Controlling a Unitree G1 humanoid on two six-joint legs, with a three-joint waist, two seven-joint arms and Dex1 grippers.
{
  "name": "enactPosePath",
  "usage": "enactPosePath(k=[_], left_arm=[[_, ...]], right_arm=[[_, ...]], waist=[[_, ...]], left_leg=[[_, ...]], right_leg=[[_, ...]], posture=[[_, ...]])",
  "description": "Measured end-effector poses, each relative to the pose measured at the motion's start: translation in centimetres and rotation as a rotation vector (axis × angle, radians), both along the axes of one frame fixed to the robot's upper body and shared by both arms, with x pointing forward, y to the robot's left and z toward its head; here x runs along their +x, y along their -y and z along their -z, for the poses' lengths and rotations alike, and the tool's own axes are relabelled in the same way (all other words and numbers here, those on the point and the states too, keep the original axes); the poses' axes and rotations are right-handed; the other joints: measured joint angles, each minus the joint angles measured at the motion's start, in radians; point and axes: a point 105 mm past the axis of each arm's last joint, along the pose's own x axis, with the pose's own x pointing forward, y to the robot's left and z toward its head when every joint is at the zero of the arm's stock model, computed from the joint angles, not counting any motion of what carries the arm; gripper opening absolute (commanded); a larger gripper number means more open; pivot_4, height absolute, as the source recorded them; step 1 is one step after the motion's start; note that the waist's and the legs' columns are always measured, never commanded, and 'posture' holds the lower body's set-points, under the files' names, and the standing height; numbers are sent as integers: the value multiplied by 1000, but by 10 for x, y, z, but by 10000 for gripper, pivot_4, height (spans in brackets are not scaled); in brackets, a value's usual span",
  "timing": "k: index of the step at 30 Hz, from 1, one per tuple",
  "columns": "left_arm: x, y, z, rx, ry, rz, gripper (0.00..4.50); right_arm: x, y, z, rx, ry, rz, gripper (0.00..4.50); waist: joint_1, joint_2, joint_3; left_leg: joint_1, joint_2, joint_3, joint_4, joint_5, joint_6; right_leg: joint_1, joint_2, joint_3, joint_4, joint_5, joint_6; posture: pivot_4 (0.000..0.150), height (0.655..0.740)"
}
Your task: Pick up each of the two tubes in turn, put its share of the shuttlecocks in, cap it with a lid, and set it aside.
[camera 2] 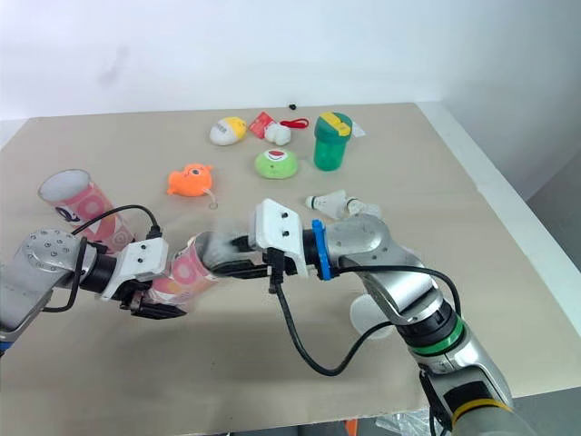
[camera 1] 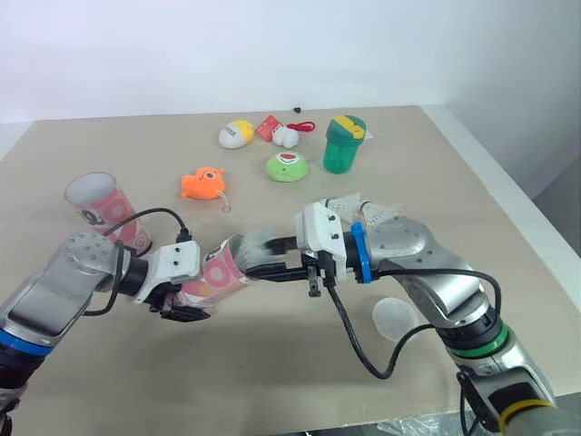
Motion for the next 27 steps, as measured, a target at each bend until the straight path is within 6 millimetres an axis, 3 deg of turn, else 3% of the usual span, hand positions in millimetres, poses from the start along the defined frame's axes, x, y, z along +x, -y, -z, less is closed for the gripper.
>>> enactPosePath(k=[1, 4, 7, 8, 10, 12, 16, 20, 27], left_arm=[[0, 0, 0, 0, 0, -2, 32832], [0, 0, 0, -1, 0, -5, 32832], [0, 0, 0, -1, 1, -7, 32832], [0, -1, 0, -1, 1, -7, 32832], [1, -1, 0, -1, 0, -7, 32832], [1, 0, 0, -3, 0, -5, 32832], [4, 4, -1, -14, 12, 2, 32832], [4, 4, -1, -15, 13, 5, 32832], [5, 2, 0, -8, 13, -3, 32832]], right_arm=[[-1, 0, -3, 11, -4, -9, 26817], [0, 4, -22, 61, -1, -19, 25324], [8, 13, -33, 61, 11, 1, 13152], [11, 15, -33, 51, 11, 10, 7210], [25, 20, -26, -16, 48, 40, 295], [29, 16, -16, -61, 60, 30, 295], [24, -21, 8, -141, 102, -81, 295], [20, -40, 23, -213, 152, -137, 295], [20, -57, 28, -248, 192, -177, 295]], waist=[[0, 0, 0], [0, 0, 0], [0, 0, 0], [0, 0, 0], [0, 0, 0], [-1, 0, 0], [-1, 1, 0], [0, 0, 0], [-1, 0, 0]], left_leg=[[0, 0, 0, 0, 0, 0], [0, 0, 0, 0, 0, 0], [0, 0, 0, 0, 0, 0], [0, 0, 0, 0, 0, 0], [0, 0, 0, 0, 0, 0], [0, 0, 0, 0, 0, 0], [0, 0, 0, 0, 0, 0], [-2, 0, 0, 0, 0, 0], [-1, 1, 0, 0, 0, 0]], right_leg=[[0, 0, 0, 0, 0, 0], [0, 0, 0, 0, 0, 0], [0, 0, -1, 0, 0, 0], [0, 0, -1, 0, 0, 0], [0, 0, -1, 0, 0, 0], [0, 0, -1, 0, 0, -1], [-1, 1, -1, 0, 0, -1], [-2, 0, -1, 0, 0, -1], [-3, 1, -1, 1, 1, -2]], posture=[[1500, 7400], [1500, 7400], [1500, 7400], [1500, 7400], [1500, 7400], [1500, 7400], [1500, 7400], [1500, 7400], [1500, 7400]])
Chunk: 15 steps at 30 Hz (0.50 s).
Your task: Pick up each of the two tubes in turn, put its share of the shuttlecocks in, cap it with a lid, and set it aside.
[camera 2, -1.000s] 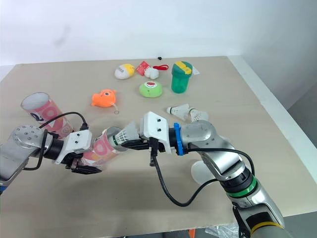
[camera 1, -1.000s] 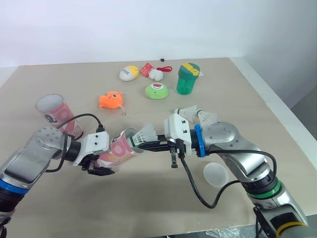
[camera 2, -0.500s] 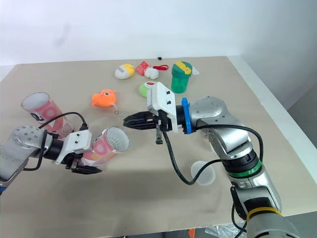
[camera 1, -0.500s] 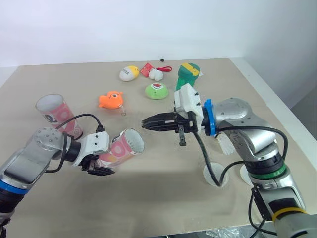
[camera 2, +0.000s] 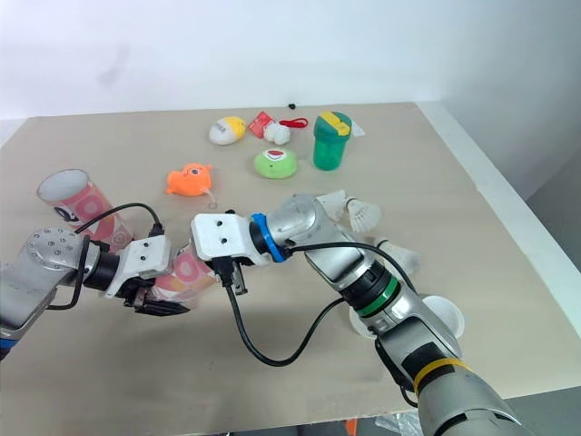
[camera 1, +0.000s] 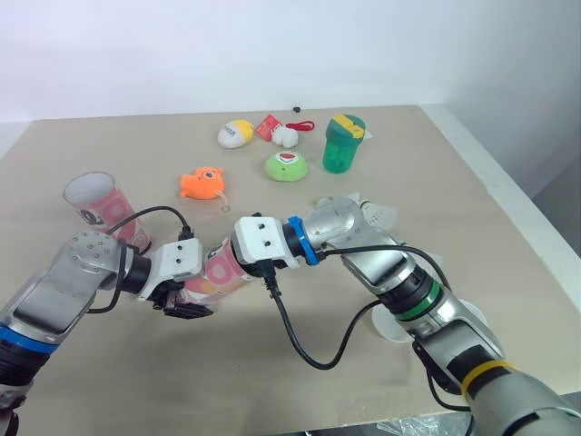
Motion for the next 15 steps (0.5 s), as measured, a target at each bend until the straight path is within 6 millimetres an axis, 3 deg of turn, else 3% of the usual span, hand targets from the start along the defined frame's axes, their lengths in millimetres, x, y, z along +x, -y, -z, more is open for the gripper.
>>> enactPosePath(k=[5, 6, 7, 9, 15], left_arm=[[-1, 2, -1, -1, 8, 5, 32832], [-1, 2, 0, -3, 9, 5, 32832], [-1, 2, 0, -3, 9, 5, 32832], [-2, 2, 0, -15, 10, 0, 32832], [-1, 6, -1, -56, 13, -6, 32832]], right_arm=[[-1, 14, -15, 34, -57, -2, 295], [-3, 25, -30, 69, -60, 0, 295], [-3, 26, -30, 70, -61, 1, 295], [0, 50, -48, 104, -74, 52, 295], [-2, 88, -54, 131, -178, 147, 295]], waist=[[1, 0, 0], [1, 0, 0], [1, 0, 0], [2, 0, 0], [2, 0, 0]], left_leg=[[-1, 0, 0, 0, 0, 0], [-1, 0, 0, 0, 0, 0], [-1, 0, 0, 0, 0, 0], [-2, 0, -1, 0, 0, 0], [-2, -1, -1, 0, 0, 0]], right_leg=[[0, 0, 0, 0, 0, 0], [0, -1, 0, 0, 0, 1], [0, -1, 0, 0, -1, 1], [0, -1, 0, 0, -1, 1], [0, -1, -1, 0, -1, 1]], posture=[[1500, 7400], [1500, 7400], [1500, 7400], [1500, 7400], [1500, 7400]])
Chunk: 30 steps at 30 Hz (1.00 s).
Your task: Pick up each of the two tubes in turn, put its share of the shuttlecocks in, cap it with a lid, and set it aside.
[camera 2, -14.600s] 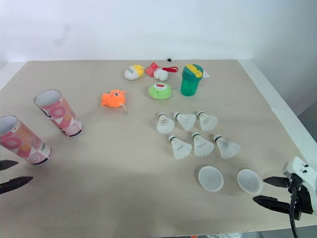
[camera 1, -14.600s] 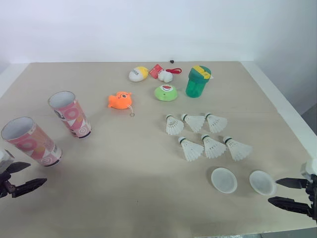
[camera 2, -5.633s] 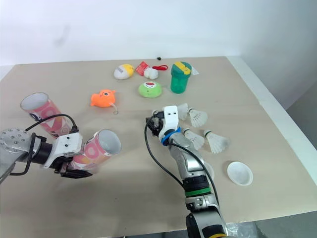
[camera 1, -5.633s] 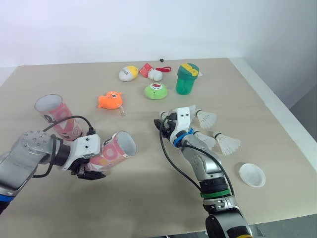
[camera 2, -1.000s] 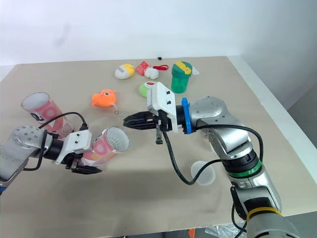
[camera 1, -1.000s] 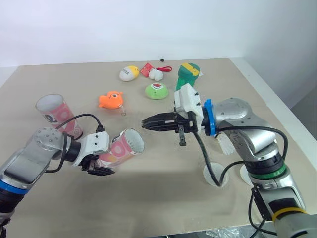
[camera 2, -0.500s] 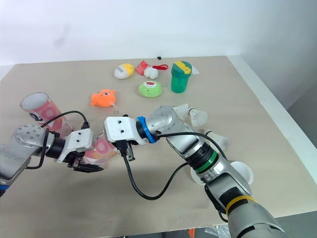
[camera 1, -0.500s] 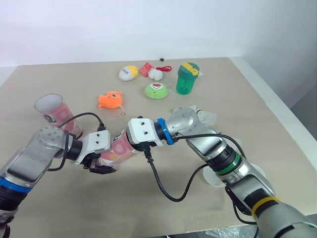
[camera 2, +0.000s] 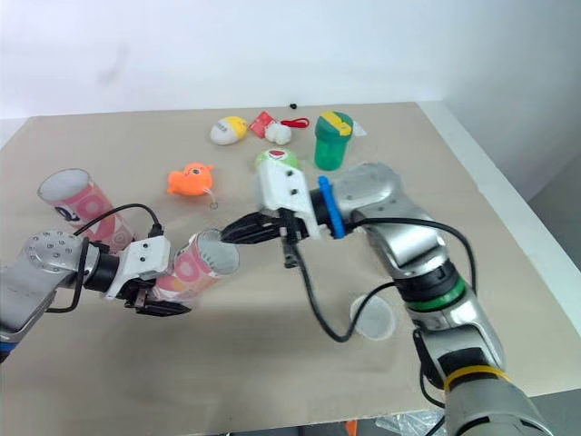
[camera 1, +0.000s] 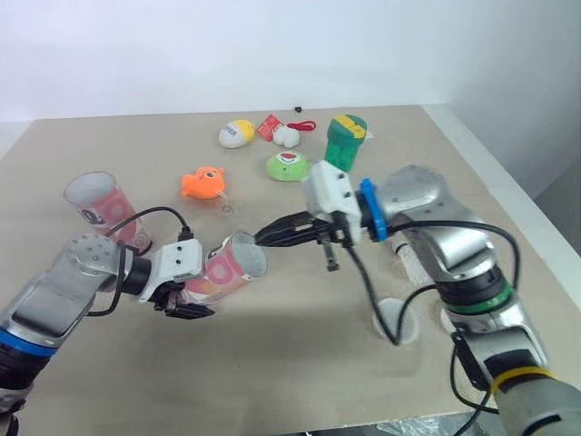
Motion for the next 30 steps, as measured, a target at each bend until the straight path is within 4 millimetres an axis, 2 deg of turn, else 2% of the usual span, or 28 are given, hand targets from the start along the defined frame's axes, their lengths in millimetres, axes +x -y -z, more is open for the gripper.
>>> enactPosePath(k=[1, 4, 5, 6, 8, 10, 11, 13, 14, 16, 17, 19, 22, 23, 27, 30], left_arm=[[0, 1, 0, -4, 0, 0, 32832], [2, 16, -5, -115, 2, 11, 32832], [6, 30, -17, -210, 38, 15, 32832], [6, 31, -17, -213, 40, 16, 32832], [11, 43, -26, -281, 91, 8, 32832], [12, 51, -25, -323, 107, -5, 32832], [13, 57, -24, -361, 121, -12, 32832], [14, 69, -22, -435, 143, -22, 32832], [15, 75, -23, -472, 157, -25, 32832], [18, 85, -24, -560, 183, -45, 32832], [18, 87, -23, -578, 185, -52, 32832], [24, 96, -8, -667, 202, -109, 32832], [27, 96, 7, -682, 176, -149, 32832], [33, 95, 16, -702, 182, -184, 32832], [42, 98, 33, -740, 178, -239, 32832], [44, 100, 35, -763, 204, -240, 32832]], right_arm=[[0, 1, 0, 1, -4, 2, 295], [-2, 29, -2, -17, -57, 71, 295], [-1, 54, 0, -63, -93, 151, 5108], [-1, 55, 0, -65, -95, 155, 5108], [-3, 86, 8, -143, -140, 241, 13489], [-8, 105, 17, -195, -183, 286, 20304], [-12, 115, 22, -219, -210, 307, 25714], [-18, 123, 33, -241, -261, 320, 35330], [-21, 126, 37, -254, -274, 320, 36979], [-27, 136, 49, -304, -296, 334, 44628], [-28, 138, 52, -312, -302, 340, 44628], [-27, 157, 71, -420, -246, 387, 44628], [-22, 168, 81, -463, -222, 417, 44628], [-13, 173, 90, -493, -162, 437, 44628], [-2, 168, 115, -477, -159, 447, 44628], [6, 164, 117, -448, -143, 453, 44628]], waist=[[0, 0, 0], [5, 0, 0], [9, 0, 1], [9, 0, 1], [7, -1, 1], [4, -1, 1], [3, -1, 1], [0, -1, 1], [-1, -1, 1], [3, 0, 1], [3, -1, 1], [2, -1, 1], [-1, -1, 2], [-2, -1, 1], [-2, -1, 2], [-1, -1, 1]], left_leg=[[0, 0, 0, 0, 0, 0], [-2, 0, -1, 1, 0, 0], [-4, -1, -1, 2, 0, 0], [-4, -2, -1, 2, 0, 0], [-4, -2, -1, 2, 0, 1], [-4, -2, -1, 2, -1, 2], [-4, -2, -1, 2, -2, 3], [-4, -2, -1, 3, -2, 4], [-3, -1, -1, 3, -2, 4], [0, -2, -1, 3, -2, 4], [1, -2, -1, 3, -2, 4], [6, -3, 1, 4, -2, 4], [7, -3, 3, 4, -1, 4], [9, -2, 3, 4, -1, 4], [8, -3, 3, 5, 1, 2], [8, -3, 3, 5, 1, 2]], right_leg=[[0, 0, 0, 0, 0, 0], [0, -1, -1, -1, 0, 1], [-1, -2, -1, -1, 0, 3], [-1, -2, -1, -1, 0, 3], [-1, -2, 0, -2, 0, 3], [-1, -2, 1, -2, 0, 3], [-1, -1, 1, -2, 0, 3], [-1, -1, 1, -2, 0, 3], [-1, 0, 1, -2, 1, 2], [3, -1, 1, -1, 0, 3], [4, -1, 1, -2, 0, 3], [9, -1, 3, -2, 2, 5], [9, -1, 4, -2, 4, 5], [11, -1, 4, -3, 5, 5], [10, -1, 6, -3, 7, 6], [11, -1, 6, -3, 7, 7]], posture=[[1500, 7400], [1500, 7400], [1500, 7400], [1500, 7400], [1500, 7400], [1500, 7400], [1500, 7400], [1500, 7400], [1500, 7400], [1500, 7400], [1500, 7400], [1500, 7400], [1500, 7400], [1500, 7400], [1500, 7400], [1500, 7400]])
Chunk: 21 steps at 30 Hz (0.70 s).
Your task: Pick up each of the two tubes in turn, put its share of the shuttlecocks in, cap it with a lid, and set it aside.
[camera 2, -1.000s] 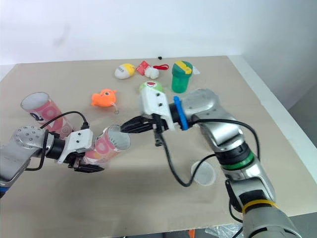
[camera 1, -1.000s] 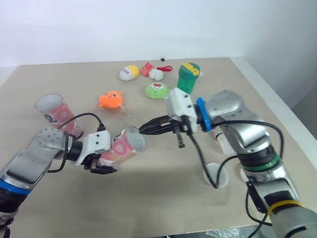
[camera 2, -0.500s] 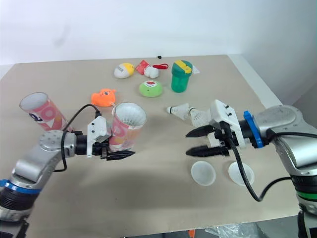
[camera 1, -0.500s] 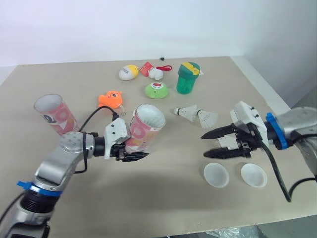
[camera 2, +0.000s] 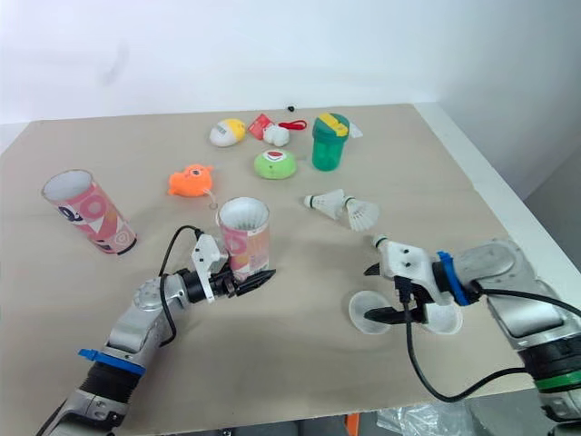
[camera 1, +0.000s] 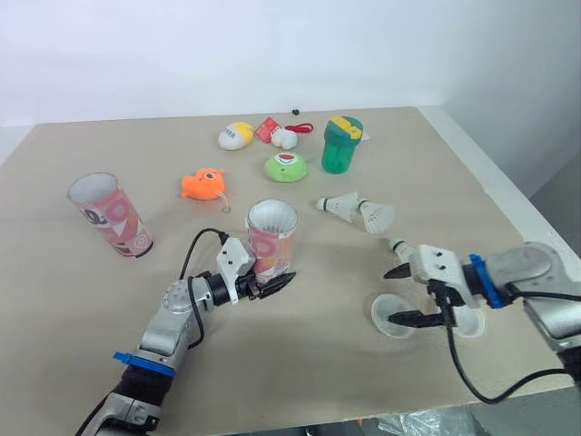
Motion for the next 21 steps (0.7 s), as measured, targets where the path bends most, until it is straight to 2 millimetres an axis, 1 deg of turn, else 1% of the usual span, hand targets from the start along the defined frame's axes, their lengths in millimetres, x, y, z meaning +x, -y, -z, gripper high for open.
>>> enactPosePath(k=[2, 3, 4, 5, 7, 9, 10, 11, 12, 14, 21], left_arm=[[1, -1, 1, 1, 14, -2, 32832], [1, -1, 2, -2, 16, -3, 32832], [1, -1, 2, -4, 18, -4, 32832], [1, -1, 3, -6, 19, -7, 32832], [2, -3, 4, -11, 14, -15, 32832], [2, -4, 5, -19, 8, -24, 32832], [2, -5, 6, -29, 3, -32, 32832], [1, -5, 6, -30, 1, -33, 32832], [1, -6, 8, -31, -4, -36, 32832], [0, -6, 9, -32, -7, -38, 32832], [0, -6, 8, -38, -6, -46, 32832]], right_arm=[[3, -3, 2, -10, 9, -14, 44628], [2, -4, 4, -11, 9, -22, 42215], [2, -5, 6, -9, 5, -26, 38736], [2, -6, 6, -9, 4, -31, 37162], [1, -7, 7, -12, 2, -37, 27605], [0, -7, 8, -14, -4, -40, 20683], [-3, -8, 9, -16, -15, -53, 15187], [-4, -8, 9, -16, -18, -56, 15187], [-5, -9, 10, -17, -23, -61, 6520], [-6, -10, 10, -17, -26, -63, 1239], [-11, -17, 6, 9, -53, -84, 1239]], waist=[[0, 0, 0], [0, 1, -1], [0, 2, -1], [0, 2, -1], [-1, 3, -2], [-1, 3, -2], [-2, 3, -2], [-2, 4, -2], [-2, 4, -2], [-3, 4, -2], [-3, 5, -3]], left_leg=[[0, 0, 0, 0, 0, 0], [0, 0, 0, 0, 0, 0], [1, 0, 0, 0, 0, 0], [1, 0, 0, 0, 0, 0], [4, 0, 0, 0, 0, 0], [7, 0, 0, 0, 0, 0], [9, 0, 0, -1, 0, 0], [10, 0, 0, -2, 0, 0], [12, 0, 0, -3, 0, 0], [14, 0, 0, -3, 0, 0], [15, 0, 0, -4, -1, -1]], right_leg=[[0, 0, 0, 0, 0, 0], [1, 0, 0, 0, 0, 0], [1, 0, 0, 0, 0, 0], [1, 0, 0, 0, 0, 0], [4, 0, 0, 0, 0, 0], [6, 0, 0, 0, 0, 0], [7, 0, 0, 0, -2, -2], [8, 0, 0, 0, -3, -4], [10, 0, 0, 0, -4, -6], [11, 0, 0, 0, -5, -6], [13, 0, 0, -2, -6, -5]], posture=[[1500, 7400], [1500, 7400], [1500, 7400], [1500, 7400], [1500, 7400], [1500, 7400], [1500, 7400], [1500, 7400], [1500, 7400], [1500, 7400], [1500, 7400]])
